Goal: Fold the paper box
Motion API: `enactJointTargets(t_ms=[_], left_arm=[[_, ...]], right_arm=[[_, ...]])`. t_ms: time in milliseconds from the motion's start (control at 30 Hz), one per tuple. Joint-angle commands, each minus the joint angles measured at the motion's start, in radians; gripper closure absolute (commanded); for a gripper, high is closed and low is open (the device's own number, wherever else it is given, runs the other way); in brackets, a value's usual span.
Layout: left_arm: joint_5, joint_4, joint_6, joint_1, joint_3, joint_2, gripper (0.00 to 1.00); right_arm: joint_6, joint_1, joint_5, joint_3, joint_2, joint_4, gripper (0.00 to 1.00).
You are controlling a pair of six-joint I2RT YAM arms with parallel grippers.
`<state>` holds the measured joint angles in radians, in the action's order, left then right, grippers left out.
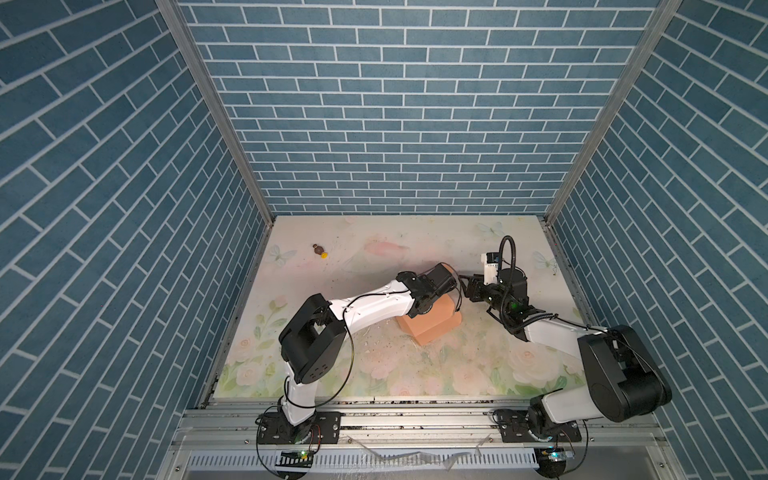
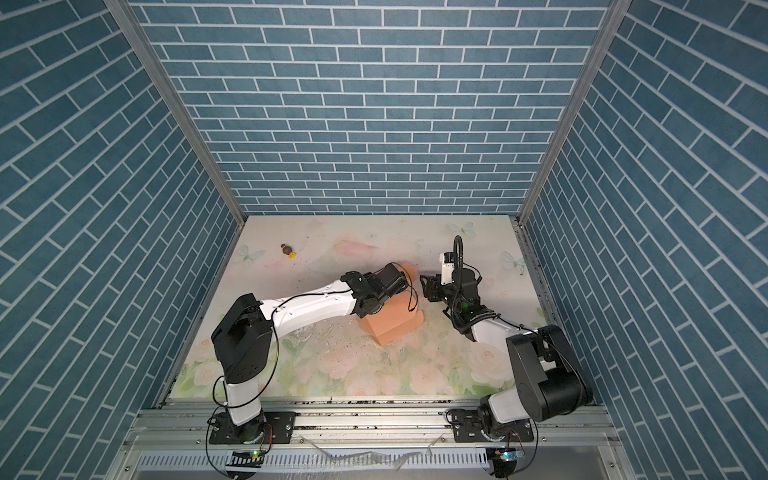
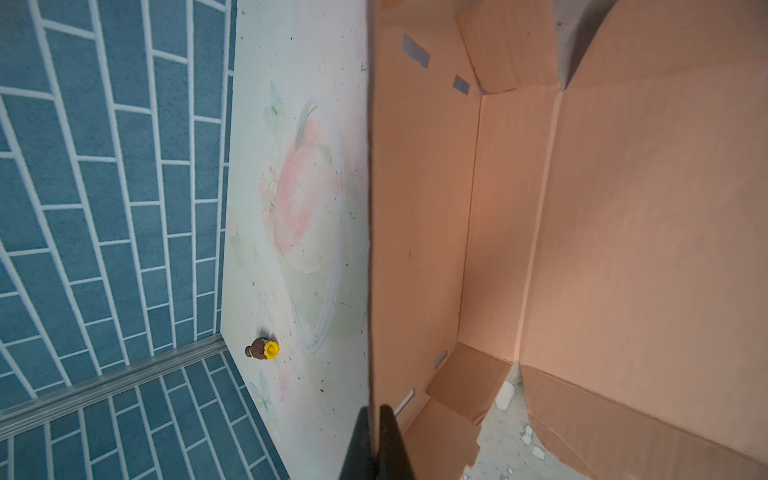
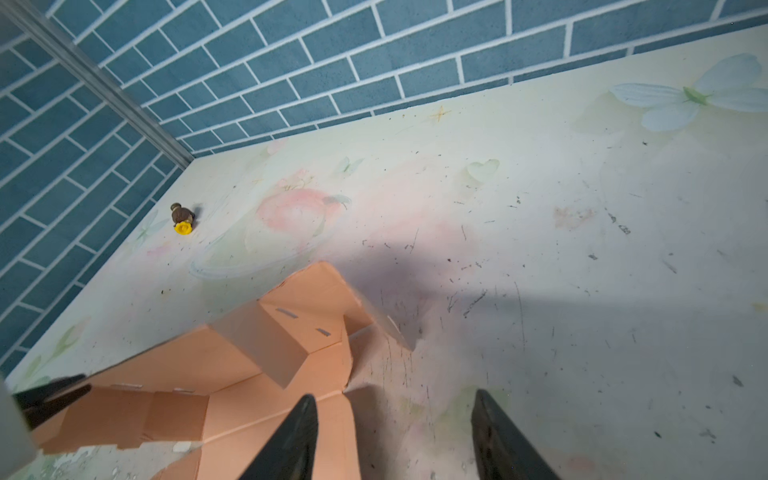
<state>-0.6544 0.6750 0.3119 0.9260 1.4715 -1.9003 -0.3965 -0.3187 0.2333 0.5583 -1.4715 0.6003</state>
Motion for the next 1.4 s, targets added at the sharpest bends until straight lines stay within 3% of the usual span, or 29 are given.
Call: enactJointTargets(t_ms=[0, 500, 733, 1100, 1367], left_arm=[[-0.014, 0.010, 0.008, 0.002, -0.002, -0.039, 0.97], [-0.044, 0.012, 0.018, -0.004, 0.013, -0.071, 0.97], [-0.036, 0.016, 0.012, -0.004, 0.016, -0.062, 0.96], [-0.029, 0.024, 0.007, -0.001, 0.024, -0.074, 0.96], [-0.021, 0.039, 0.000, -0.001, 0.039, -0.088, 0.95]], right_arm=[[-0.048, 0.040, 0.073, 0.040, -0.047, 0.069, 0.40], [-0.019, 0.054, 0.163, 0.201, -0.293, 0.069, 0.41], [0.005, 0.011, 0.182, 0.232, -0.357, 0.075, 0.41], [0.079, -0.077, 0.144, 0.131, -0.254, 0.082, 0.43], [0.144, -0.147, 0.012, 0.030, -0.168, 0.121, 0.46]])
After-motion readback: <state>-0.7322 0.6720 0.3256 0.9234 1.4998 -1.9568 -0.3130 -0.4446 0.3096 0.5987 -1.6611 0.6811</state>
